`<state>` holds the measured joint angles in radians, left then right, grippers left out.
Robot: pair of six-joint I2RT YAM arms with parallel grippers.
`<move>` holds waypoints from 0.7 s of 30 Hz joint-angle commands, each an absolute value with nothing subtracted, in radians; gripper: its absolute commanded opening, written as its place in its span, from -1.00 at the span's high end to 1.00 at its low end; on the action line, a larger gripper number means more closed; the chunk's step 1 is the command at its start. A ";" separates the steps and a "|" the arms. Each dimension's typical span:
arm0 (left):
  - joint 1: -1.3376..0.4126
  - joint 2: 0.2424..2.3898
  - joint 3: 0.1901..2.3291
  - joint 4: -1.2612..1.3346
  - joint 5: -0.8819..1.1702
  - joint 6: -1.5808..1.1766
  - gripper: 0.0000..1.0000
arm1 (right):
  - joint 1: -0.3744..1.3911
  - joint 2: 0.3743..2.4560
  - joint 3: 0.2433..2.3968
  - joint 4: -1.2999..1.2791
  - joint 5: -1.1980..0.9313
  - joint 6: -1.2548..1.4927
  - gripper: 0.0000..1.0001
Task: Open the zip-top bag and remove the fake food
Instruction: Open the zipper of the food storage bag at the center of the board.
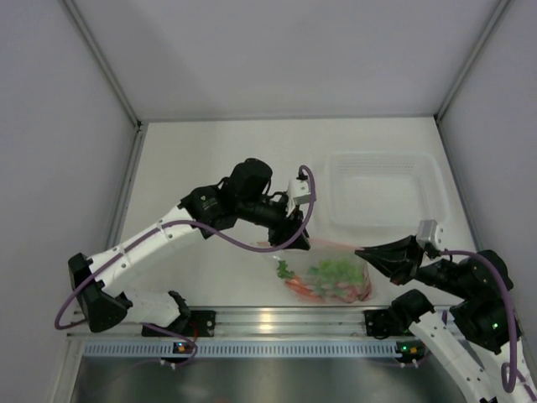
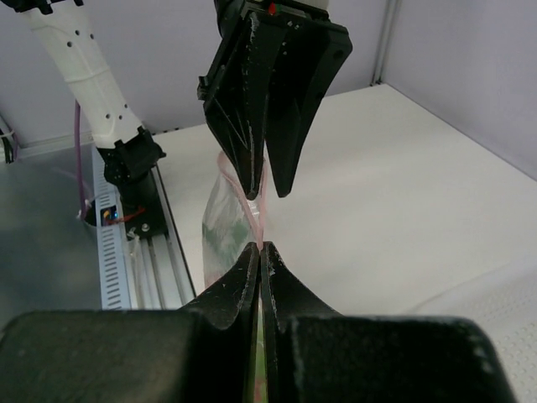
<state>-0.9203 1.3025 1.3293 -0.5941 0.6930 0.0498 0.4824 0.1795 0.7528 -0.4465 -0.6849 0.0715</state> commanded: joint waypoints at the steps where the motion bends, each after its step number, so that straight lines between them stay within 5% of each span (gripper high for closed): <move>1: -0.933 1.315 1.333 -0.538 0.724 0.054 0.28 | 0.488 0.195 0.776 -0.347 -0.695 0.069 1.00; 7: -0.936 1.310 1.338 -0.532 0.701 0.041 1.00 | 0.488 0.202 0.769 -0.338 -0.692 0.072 1.00; 11: -0.937 1.308 1.348 -0.532 0.649 0.023 1.00 | 0.489 0.204 0.764 -0.333 -0.643 0.086 0.94; 12: -0.936 1.305 1.351 -0.534 0.617 0.017 1.00 | 0.488 0.206 0.767 -0.333 -0.634 0.087 0.79; 13: -0.937 1.299 1.353 -0.532 0.582 0.009 1.00 | 0.488 0.209 0.769 -0.336 -0.626 0.090 0.31; 14: -0.936 1.293 1.354 -0.532 0.551 0.003 1.00 | 0.489 0.210 0.770 -0.336 -0.618 0.092 0.15; 21: -0.936 1.175 1.293 -0.534 0.276 -0.069 1.00 | 0.488 0.224 0.785 -0.354 -0.626 0.101 -0.07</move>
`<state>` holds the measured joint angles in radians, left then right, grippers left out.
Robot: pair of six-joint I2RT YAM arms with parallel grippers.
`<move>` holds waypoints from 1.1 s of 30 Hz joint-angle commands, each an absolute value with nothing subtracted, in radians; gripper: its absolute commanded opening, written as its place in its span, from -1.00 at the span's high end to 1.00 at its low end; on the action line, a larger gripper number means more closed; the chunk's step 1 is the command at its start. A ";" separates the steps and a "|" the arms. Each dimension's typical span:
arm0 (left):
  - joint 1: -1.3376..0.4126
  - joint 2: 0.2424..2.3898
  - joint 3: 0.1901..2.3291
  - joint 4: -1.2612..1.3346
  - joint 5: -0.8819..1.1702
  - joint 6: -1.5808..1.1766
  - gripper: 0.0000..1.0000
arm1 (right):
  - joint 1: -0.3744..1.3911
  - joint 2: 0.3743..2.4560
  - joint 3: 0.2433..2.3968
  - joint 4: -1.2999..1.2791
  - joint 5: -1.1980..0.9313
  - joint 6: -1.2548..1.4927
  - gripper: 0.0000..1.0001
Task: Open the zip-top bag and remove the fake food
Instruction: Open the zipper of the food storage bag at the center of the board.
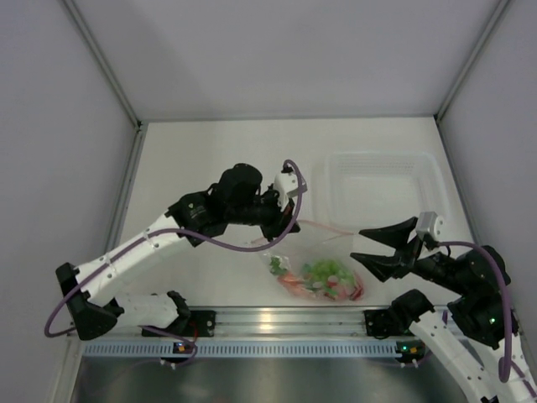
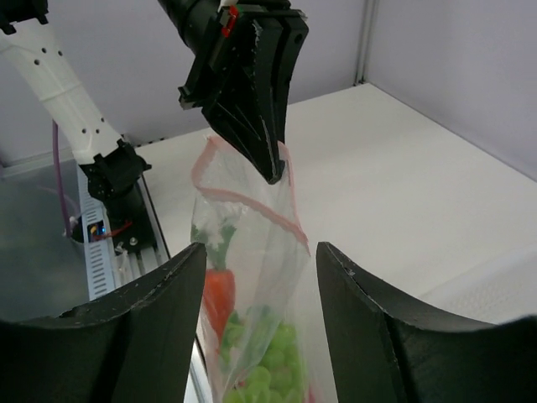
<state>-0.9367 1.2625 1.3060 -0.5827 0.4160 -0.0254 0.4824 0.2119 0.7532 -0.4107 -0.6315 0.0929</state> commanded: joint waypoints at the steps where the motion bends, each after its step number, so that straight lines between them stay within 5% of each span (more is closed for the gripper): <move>1: -0.936 1.143 1.276 -0.535 0.232 -0.074 1.00 | 0.489 0.227 0.790 -0.354 -0.621 0.109 -0.14; 9: -0.936 1.065 1.307 -0.609 -0.062 -0.118 1.00 | 0.488 0.330 0.854 -0.365 -0.583 0.247 -0.14; 23: -0.928 1.256 1.520 -0.788 -0.673 -0.365 1.00 | 0.489 0.511 0.816 -0.209 -0.457 0.590 0.03; 33: -0.836 1.322 1.583 -0.784 -0.710 -0.678 1.00 | 0.509 0.581 0.664 -0.032 -0.341 0.899 -0.04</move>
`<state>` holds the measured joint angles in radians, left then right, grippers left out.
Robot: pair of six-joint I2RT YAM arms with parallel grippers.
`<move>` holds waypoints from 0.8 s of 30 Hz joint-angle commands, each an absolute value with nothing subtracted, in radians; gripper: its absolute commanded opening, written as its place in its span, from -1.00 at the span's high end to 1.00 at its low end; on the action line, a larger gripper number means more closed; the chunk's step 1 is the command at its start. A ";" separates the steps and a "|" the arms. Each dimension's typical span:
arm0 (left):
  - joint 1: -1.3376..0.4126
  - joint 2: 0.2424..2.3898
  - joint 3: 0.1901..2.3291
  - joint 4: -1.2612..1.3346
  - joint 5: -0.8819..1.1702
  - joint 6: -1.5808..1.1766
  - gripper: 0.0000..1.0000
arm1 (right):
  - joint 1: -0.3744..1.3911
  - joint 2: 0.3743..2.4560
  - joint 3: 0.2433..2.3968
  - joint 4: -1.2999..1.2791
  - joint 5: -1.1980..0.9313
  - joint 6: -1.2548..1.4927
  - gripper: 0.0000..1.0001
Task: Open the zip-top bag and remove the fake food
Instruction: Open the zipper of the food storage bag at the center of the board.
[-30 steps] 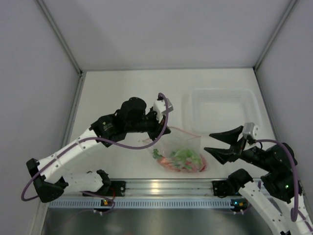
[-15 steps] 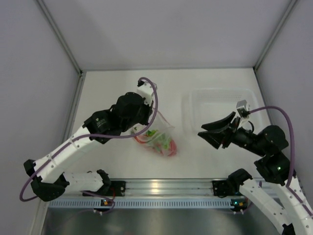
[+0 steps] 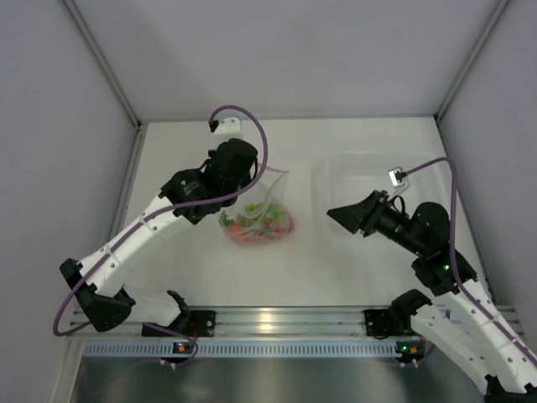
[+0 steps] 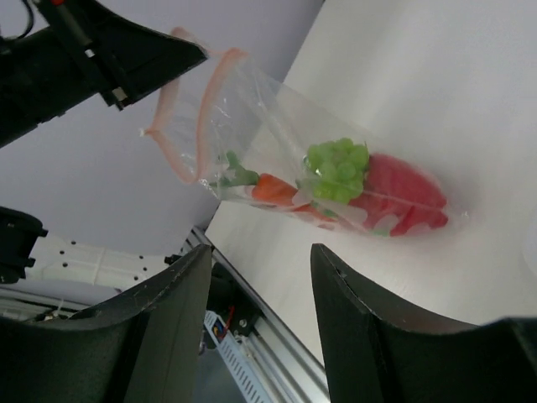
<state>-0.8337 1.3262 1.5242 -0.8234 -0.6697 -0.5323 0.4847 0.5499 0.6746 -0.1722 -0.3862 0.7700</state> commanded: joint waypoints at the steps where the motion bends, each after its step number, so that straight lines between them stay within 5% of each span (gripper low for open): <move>1: -0.835 1.325 1.583 -0.782 -0.710 -0.710 1.00 | 0.517 0.587 0.666 -0.017 -0.319 0.907 -0.04; 11: -0.897 1.288 1.336 -0.519 -0.661 -0.983 1.00 | 0.780 0.790 0.758 -0.069 0.042 0.900 -0.21; 24: -0.965 1.312 1.190 -0.321 -0.632 -1.088 1.00 | 0.857 0.923 0.726 -0.008 0.140 0.931 -0.22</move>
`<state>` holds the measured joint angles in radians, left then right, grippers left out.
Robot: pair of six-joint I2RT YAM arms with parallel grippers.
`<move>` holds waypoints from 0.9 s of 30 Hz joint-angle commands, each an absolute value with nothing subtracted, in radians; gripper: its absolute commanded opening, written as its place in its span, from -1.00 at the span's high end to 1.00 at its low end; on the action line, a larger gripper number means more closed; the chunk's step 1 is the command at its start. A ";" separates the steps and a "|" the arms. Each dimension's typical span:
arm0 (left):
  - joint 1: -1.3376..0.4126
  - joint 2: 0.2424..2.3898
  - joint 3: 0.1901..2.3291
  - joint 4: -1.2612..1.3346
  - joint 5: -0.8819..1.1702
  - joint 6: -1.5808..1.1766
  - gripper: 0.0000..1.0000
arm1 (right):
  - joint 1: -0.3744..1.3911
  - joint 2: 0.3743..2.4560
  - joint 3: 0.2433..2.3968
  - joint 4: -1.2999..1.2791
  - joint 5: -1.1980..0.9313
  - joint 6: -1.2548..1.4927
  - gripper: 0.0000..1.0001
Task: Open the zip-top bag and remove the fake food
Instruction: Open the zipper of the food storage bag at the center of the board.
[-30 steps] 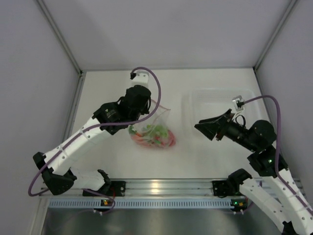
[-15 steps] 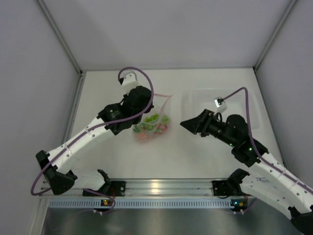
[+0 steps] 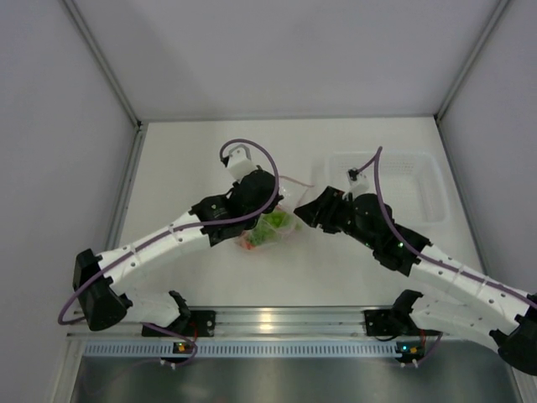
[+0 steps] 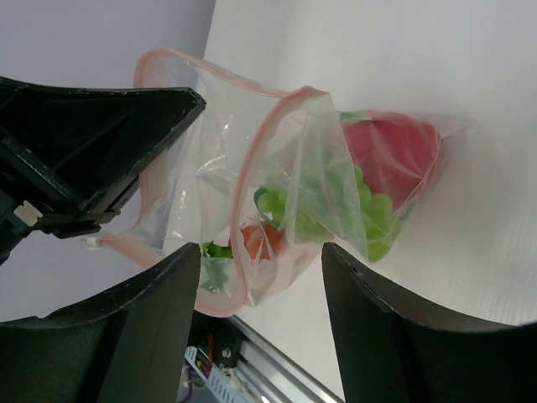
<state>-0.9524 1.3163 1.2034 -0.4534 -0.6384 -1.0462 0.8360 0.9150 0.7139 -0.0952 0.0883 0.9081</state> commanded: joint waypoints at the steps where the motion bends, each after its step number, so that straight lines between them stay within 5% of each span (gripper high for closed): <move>1: -0.971 1.310 1.186 -0.311 -0.632 -1.094 1.00 | 0.861 0.930 0.726 -0.008 0.146 0.934 -0.22; 4: -0.991 1.304 1.160 -0.270 -0.638 -1.098 1.00 | 0.896 0.956 0.733 -0.032 0.216 0.939 -0.16; 10: -1.011 1.310 1.144 -0.258 -0.643 -1.095 1.00 | 1.023 0.963 0.709 -0.077 0.403 0.966 0.25; 15: -1.011 1.267 1.101 -0.258 -0.722 -1.072 1.00 | 1.028 0.977 0.670 -0.115 0.486 0.968 1.00; 27: -1.040 1.003 0.983 -0.386 -1.101 -0.988 1.00 | 0.993 0.906 0.604 -0.209 0.502 0.907 1.00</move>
<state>-1.0554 1.1011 0.9836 -0.3447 -0.8490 -1.0267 1.0096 0.9012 0.5991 -0.1459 0.4812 0.9527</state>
